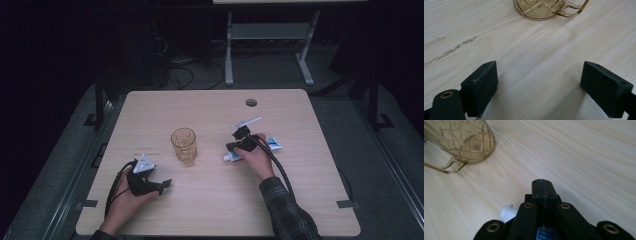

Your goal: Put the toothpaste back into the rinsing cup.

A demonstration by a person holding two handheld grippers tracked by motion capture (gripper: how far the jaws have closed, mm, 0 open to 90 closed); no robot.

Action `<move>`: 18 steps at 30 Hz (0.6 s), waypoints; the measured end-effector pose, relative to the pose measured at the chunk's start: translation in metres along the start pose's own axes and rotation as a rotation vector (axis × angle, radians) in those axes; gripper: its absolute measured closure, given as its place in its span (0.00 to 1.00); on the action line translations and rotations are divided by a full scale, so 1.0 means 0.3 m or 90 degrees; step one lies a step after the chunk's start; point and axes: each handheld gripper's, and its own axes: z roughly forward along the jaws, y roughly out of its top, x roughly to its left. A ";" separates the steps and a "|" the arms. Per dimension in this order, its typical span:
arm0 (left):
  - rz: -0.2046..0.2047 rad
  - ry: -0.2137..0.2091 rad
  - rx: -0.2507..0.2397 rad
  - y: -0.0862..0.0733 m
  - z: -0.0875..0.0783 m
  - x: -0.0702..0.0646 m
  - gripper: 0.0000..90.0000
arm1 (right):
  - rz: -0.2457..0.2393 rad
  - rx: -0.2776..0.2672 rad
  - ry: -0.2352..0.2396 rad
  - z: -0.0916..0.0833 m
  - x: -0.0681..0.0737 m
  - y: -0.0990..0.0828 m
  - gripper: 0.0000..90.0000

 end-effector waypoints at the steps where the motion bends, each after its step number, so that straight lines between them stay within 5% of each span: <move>1: 0.000 0.000 0.000 0.000 0.000 0.000 0.15 | -0.001 0.002 0.001 -0.004 0.002 -0.005 1.00; 18: -0.001 0.001 -0.002 0.000 0.001 0.000 0.15 | -0.026 0.005 0.012 -0.098 0.031 -0.116 1.00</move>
